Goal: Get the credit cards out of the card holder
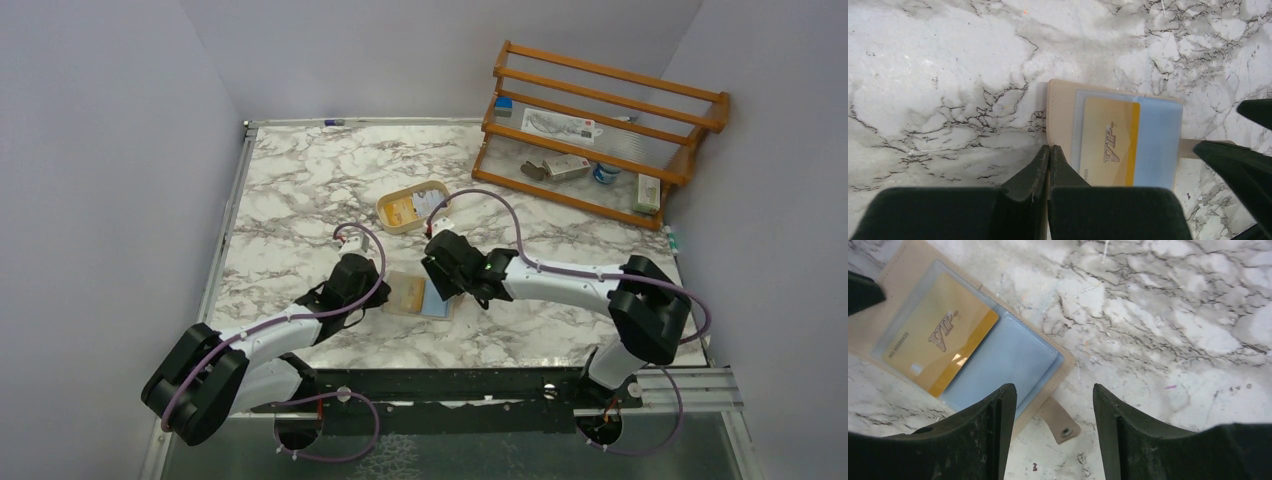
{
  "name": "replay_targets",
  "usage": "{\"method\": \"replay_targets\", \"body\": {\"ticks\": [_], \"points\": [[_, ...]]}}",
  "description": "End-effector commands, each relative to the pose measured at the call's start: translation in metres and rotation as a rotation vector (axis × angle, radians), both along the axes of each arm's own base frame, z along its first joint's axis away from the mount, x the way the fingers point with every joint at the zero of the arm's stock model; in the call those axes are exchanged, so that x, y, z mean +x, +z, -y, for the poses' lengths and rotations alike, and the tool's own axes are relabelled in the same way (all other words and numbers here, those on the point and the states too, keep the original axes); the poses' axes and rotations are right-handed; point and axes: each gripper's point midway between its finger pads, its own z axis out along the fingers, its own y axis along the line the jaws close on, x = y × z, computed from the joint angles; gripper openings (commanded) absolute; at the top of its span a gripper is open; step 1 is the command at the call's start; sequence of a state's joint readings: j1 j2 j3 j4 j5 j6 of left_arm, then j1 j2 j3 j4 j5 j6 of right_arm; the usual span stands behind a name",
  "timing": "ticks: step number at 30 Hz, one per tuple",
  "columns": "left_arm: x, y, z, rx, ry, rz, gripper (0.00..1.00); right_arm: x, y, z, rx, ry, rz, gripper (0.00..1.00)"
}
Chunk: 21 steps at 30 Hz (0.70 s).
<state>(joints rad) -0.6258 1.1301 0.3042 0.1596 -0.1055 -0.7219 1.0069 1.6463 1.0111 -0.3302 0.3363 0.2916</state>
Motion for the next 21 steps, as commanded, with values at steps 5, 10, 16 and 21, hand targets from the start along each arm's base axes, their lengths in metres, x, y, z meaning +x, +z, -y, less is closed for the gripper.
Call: {"method": "replay_targets", "body": {"ticks": [5,10,16,21], "points": [[0.002,0.0,0.0,-0.033,0.026,0.014,0.0,-0.002,0.077,-0.006,0.289,-0.019,0.12,0.7],[0.002,0.002,0.0,-0.038,0.027,0.017,0.0,-0.045,0.078,-0.065,0.542,0.232,-0.079,0.71],[0.0,0.001,-0.002,-0.042,0.032,0.014,0.0,-0.066,0.064,-0.081,0.663,0.264,-0.206,0.71],[-0.001,-0.001,-0.001,-0.048,0.033,0.012,0.0,-0.071,0.028,-0.078,0.684,0.144,-0.354,0.71]]}}
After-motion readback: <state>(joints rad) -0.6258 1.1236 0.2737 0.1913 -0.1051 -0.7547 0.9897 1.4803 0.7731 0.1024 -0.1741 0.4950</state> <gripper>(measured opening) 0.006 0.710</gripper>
